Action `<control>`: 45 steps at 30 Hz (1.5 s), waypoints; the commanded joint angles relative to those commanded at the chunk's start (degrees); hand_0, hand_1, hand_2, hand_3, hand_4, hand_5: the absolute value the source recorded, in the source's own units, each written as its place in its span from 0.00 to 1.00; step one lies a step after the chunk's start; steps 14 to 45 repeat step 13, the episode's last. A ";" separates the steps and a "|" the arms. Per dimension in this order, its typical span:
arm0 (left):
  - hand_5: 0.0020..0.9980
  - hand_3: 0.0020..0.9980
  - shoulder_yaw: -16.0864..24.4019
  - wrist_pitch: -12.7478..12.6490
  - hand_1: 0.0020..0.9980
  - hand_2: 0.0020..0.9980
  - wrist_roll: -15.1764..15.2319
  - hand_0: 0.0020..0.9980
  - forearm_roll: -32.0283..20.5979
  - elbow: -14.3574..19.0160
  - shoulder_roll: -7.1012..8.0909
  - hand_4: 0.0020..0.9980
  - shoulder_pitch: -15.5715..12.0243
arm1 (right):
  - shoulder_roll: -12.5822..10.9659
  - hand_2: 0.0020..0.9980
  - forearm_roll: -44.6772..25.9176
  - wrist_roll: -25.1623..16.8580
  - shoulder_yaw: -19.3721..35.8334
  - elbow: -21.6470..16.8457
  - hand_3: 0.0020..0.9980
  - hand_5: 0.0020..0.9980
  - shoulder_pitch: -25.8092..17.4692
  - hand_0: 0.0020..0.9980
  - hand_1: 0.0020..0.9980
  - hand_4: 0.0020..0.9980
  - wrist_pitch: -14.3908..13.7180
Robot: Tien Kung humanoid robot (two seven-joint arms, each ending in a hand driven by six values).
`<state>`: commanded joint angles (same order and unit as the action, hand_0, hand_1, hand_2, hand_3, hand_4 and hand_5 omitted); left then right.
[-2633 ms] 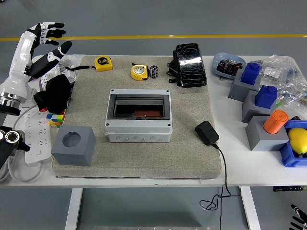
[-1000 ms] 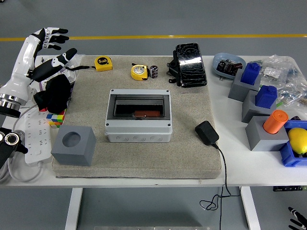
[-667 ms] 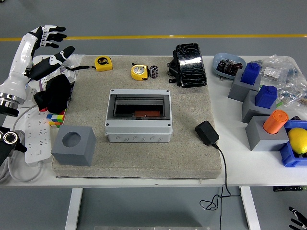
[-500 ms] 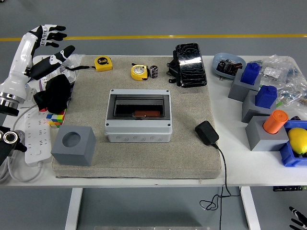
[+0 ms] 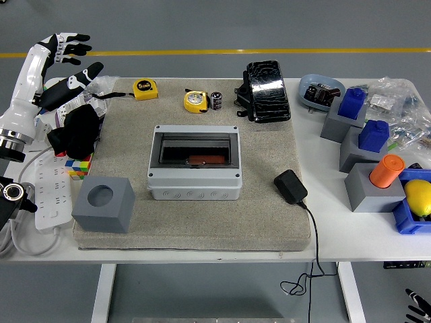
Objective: Fetch the battery,place it into the box,close the lid of the box
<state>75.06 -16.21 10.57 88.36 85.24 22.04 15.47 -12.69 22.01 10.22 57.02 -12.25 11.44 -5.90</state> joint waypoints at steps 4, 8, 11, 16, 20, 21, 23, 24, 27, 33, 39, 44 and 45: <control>0.77 0.72 0.16 0.00 0.66 0.67 -0.01 0.52 0.01 -0.08 -0.14 1.00 0.11 | 0.04 0.68 0.03 -0.08 0.16 0.01 0.56 0.48 -0.02 0.67 0.67 0.97 0.01; 0.77 0.72 0.40 0.10 0.66 0.67 -0.21 0.52 -0.14 -0.15 -0.29 1.00 0.27 | 0.05 0.68 0.07 -0.15 0.22 0.03 0.56 0.48 0.00 0.67 0.67 0.97 0.05; 0.77 0.72 0.64 0.10 0.66 0.67 -0.24 0.52 -0.13 -0.16 -0.38 1.00 0.34 | 0.02 0.68 0.11 -0.22 0.25 -0.02 0.56 0.48 -0.03 0.67 0.67 0.97 0.03; 0.77 0.72 0.75 0.12 0.66 0.67 -0.22 0.52 -0.11 -0.20 -0.48 1.00 0.36 | -0.03 0.68 0.10 -0.23 0.23 -0.01 0.56 0.48 -0.09 0.67 0.67 0.97 0.04; 0.77 0.72 0.75 0.12 0.66 0.67 -0.22 0.52 -0.11 -0.20 -0.48 1.00 0.36 | -0.03 0.68 0.10 -0.23 0.23 -0.01 0.56 0.48 -0.09 0.67 0.67 0.97 0.04; 0.77 0.72 0.75 0.12 0.66 0.67 -0.22 0.52 -0.11 -0.20 -0.48 1.00 0.36 | -0.03 0.68 0.10 -0.23 0.23 -0.01 0.56 0.48 -0.09 0.67 0.67 0.97 0.04; 0.77 0.72 0.75 0.12 0.66 0.67 -0.22 0.52 -0.11 -0.20 -0.48 1.00 0.36 | -0.03 0.68 0.10 -0.23 0.23 -0.01 0.56 0.48 -0.09 0.67 0.67 0.97 0.04; 0.77 0.72 0.75 0.12 0.66 0.67 -0.22 0.52 -0.11 -0.20 -0.48 1.00 0.36 | -0.03 0.68 0.10 -0.23 0.23 -0.01 0.56 0.48 -0.09 0.67 0.67 0.97 0.04; 0.77 0.72 0.75 0.12 0.66 0.67 -0.22 0.52 -0.11 -0.20 -0.48 1.00 0.36 | -0.03 0.68 0.10 -0.23 0.23 -0.01 0.56 0.48 -0.09 0.67 0.67 0.97 0.04; 0.77 0.72 0.75 0.12 0.66 0.67 -0.22 0.52 -0.11 -0.20 -0.48 1.00 0.36 | -0.03 0.68 0.10 -0.23 0.23 -0.01 0.56 0.48 -0.09 0.67 0.67 0.97 0.04; 0.77 0.72 0.75 0.12 0.66 0.67 -0.22 0.52 -0.11 -0.20 -0.48 1.00 0.36 | -0.03 0.68 0.10 -0.23 0.23 -0.01 0.56 0.48 -0.09 0.67 0.67 0.97 0.04; 0.77 0.72 0.75 0.12 0.66 0.67 -0.22 0.52 -0.11 -0.20 -0.48 1.00 0.36 | -0.03 0.68 0.10 -0.23 0.23 -0.01 0.56 0.48 -0.09 0.67 0.67 0.97 0.04; 0.77 0.72 0.75 0.12 0.66 0.67 -0.22 0.52 -0.11 -0.20 -0.48 1.00 0.36 | -0.03 0.68 0.10 -0.23 0.23 -0.01 0.56 0.48 -0.09 0.67 0.67 0.97 0.04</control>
